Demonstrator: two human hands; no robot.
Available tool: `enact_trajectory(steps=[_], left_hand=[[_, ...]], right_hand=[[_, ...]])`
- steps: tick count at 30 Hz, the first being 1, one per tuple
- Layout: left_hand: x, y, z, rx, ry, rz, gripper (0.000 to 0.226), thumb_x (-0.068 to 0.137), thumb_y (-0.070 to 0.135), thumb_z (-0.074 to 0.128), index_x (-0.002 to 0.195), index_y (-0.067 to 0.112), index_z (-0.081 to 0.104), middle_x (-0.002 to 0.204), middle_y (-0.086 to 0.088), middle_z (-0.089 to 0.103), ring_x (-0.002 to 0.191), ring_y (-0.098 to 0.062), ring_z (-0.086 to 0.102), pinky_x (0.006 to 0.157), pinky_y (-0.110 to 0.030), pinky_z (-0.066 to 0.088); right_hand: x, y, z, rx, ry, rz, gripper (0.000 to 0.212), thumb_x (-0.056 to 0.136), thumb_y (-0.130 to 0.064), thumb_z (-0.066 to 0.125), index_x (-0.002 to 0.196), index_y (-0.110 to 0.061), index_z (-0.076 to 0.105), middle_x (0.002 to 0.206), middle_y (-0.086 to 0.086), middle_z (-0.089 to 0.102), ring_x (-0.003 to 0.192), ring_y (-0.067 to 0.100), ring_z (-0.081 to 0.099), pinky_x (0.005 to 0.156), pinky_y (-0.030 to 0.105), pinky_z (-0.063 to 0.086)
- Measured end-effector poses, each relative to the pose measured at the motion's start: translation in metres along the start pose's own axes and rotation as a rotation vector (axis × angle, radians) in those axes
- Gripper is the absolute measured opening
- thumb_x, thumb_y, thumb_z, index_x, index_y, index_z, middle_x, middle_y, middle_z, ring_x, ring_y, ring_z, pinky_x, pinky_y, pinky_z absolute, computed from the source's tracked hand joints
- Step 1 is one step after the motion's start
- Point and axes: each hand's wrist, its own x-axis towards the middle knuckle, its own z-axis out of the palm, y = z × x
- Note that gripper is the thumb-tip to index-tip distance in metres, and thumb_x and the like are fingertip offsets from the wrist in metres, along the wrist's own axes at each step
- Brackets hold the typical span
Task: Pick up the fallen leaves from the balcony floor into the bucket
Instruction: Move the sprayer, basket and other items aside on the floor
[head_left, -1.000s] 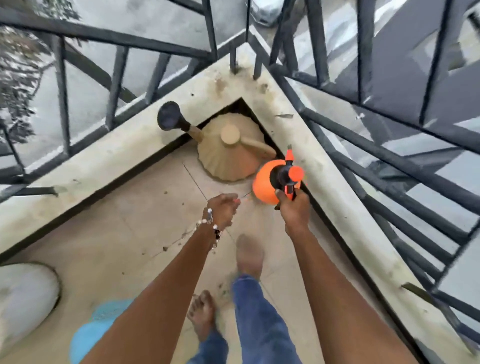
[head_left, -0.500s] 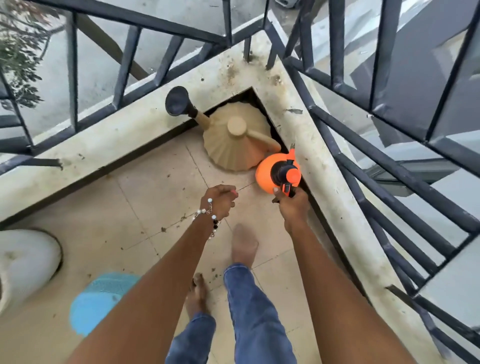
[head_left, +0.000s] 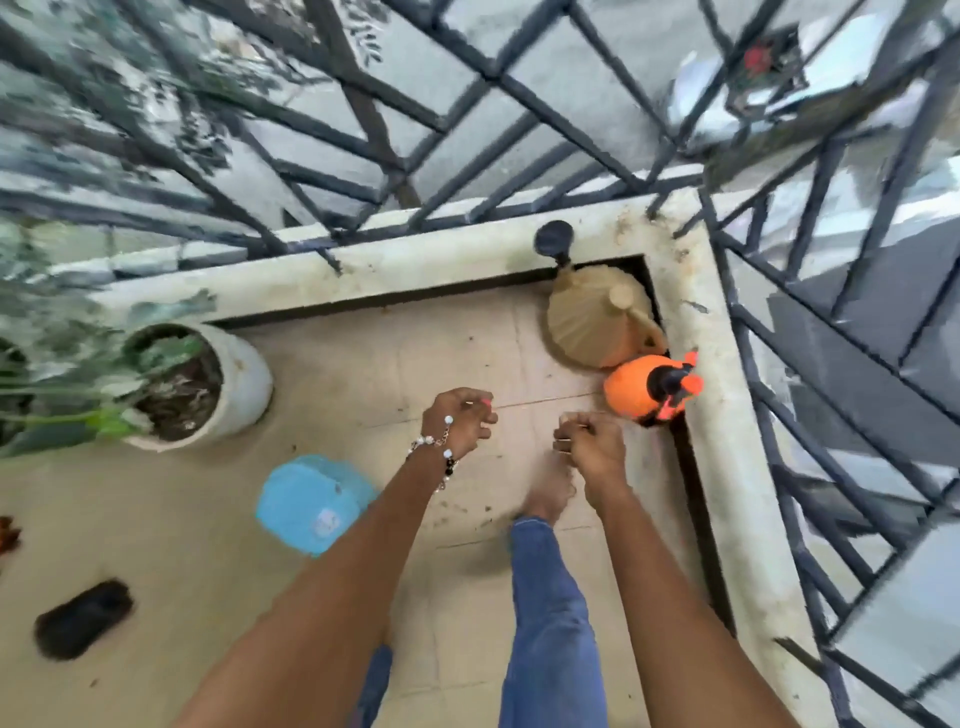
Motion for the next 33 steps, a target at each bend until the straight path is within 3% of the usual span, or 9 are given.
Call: enact_trajectory(steps=[11, 15, 19, 22, 24, 26, 28, 31, 33], left_hand=[[-0.011, -0.186, -0.303, 0.058, 0.317, -0.046, 0.006, 0.096, 0.014, 0.057, 0.094, 0.01, 0.06, 0.054, 0.001, 0.064, 0.035, -0.005, 0.051, 0.032, -0.011, 0.03], [0.036, -0.26, -0.359, 0.086, 0.339, -0.144, 0.011, 0.085, 0.024, 0.066, 0.078, 0.015, 0.066, 0.058, 0.0, 0.069, 0.061, -0.031, 0.063, 0.05, -0.018, 0.048], [0.098, -0.328, -0.376, 0.326, 0.466, -0.13, 0.027, 0.089, 0.03, 0.063, 0.108, 0.014, 0.073, 0.115, -0.013, 0.069, 0.112, -0.034, 0.061, 0.095, -0.033, 0.047], [0.174, -0.38, -0.398, 0.392, 0.487, -0.097, 0.055, 0.095, 0.055, 0.046, 0.127, 0.013, 0.062, 0.132, -0.014, 0.06, 0.122, -0.033, 0.054, 0.103, -0.037, 0.041], [0.218, -0.39, -0.418, 0.322, 0.513, -0.075, 0.092, 0.079, 0.087, 0.029, 0.13, 0.016, 0.059, 0.133, -0.007, 0.059, 0.12, -0.028, 0.056, 0.102, -0.038, 0.044], [0.247, -0.423, -0.413, 0.04, 0.39, -0.224, 0.066, 0.091, 0.073, 0.031, 0.126, 0.023, 0.056, 0.118, 0.005, 0.063, 0.103, -0.019, 0.06, 0.088, -0.032, 0.046], [0.219, -0.519, -0.328, 0.094, 0.492, -0.214, 0.017, 0.097, 0.029, 0.048, 0.114, 0.026, 0.049, 0.093, -0.004, 0.067, 0.081, -0.025, 0.061, 0.071, -0.036, 0.044], [0.217, -0.651, -0.222, 0.332, 0.717, -0.141, 0.006, 0.086, 0.014, 0.06, 0.09, 0.018, 0.061, 0.079, -0.012, 0.063, 0.071, -0.03, 0.059, 0.064, -0.037, 0.042], [0.221, -0.637, -0.233, 0.427, 0.725, -0.077, 0.008, 0.093, 0.016, 0.053, 0.088, 0.017, 0.06, 0.082, -0.013, 0.062, 0.072, -0.03, 0.059, 0.064, -0.037, 0.042]], right_hand=[[-0.124, 0.098, 0.228, -0.131, -0.267, 0.059, 0.015, 0.093, -0.014, 0.062, 0.078, -0.011, 0.064, 0.07, 0.01, 0.061, 0.057, 0.02, 0.056, 0.05, 0.025, 0.047], [-0.107, 0.159, 0.298, -0.196, -0.277, 0.121, 0.017, 0.091, -0.019, 0.064, 0.078, -0.01, 0.061, 0.068, 0.008, 0.057, 0.055, 0.02, 0.052, 0.052, 0.027, 0.049], [-0.061, 0.226, 0.358, -0.262, -0.274, 0.244, 0.033, 0.089, -0.038, 0.066, 0.071, -0.012, 0.055, 0.072, 0.011, 0.054, 0.056, 0.023, 0.052, 0.053, 0.034, 0.051], [-0.016, 0.273, 0.399, -0.264, -0.298, 0.342, 0.063, 0.087, -0.06, 0.058, 0.117, -0.005, 0.054, 0.117, 0.016, 0.055, 0.1, 0.038, 0.059, 0.069, 0.045, 0.056], [0.002, 0.286, 0.417, -0.197, -0.339, 0.449, 0.082, 0.086, -0.068, 0.051, 0.14, -0.007, 0.04, 0.137, 0.016, 0.046, 0.118, 0.044, 0.051, 0.08, 0.052, 0.053], [0.014, 0.294, 0.428, -0.119, -0.379, 0.523, 0.081, 0.087, -0.07, 0.046, 0.141, -0.01, 0.041, 0.138, 0.019, 0.047, 0.119, 0.047, 0.05, 0.086, 0.061, 0.049], [0.015, 0.293, 0.431, -0.077, -0.381, 0.562, 0.076, 0.087, -0.071, 0.043, 0.135, -0.013, 0.047, 0.128, 0.019, 0.054, 0.109, 0.044, 0.056, 0.077, 0.062, 0.05], [-0.003, 0.282, 0.414, 0.015, -0.33, 0.551, 0.06, 0.09, -0.069, 0.04, 0.112, -0.016, 0.056, 0.1, 0.011, 0.059, 0.079, 0.031, 0.058, 0.062, 0.05, 0.051], [-0.019, 0.266, 0.391, 0.117, -0.248, 0.507, 0.055, 0.09, -0.069, 0.039, 0.096, -0.017, 0.059, 0.094, 0.008, 0.062, 0.078, 0.029, 0.06, 0.074, 0.053, 0.053]])
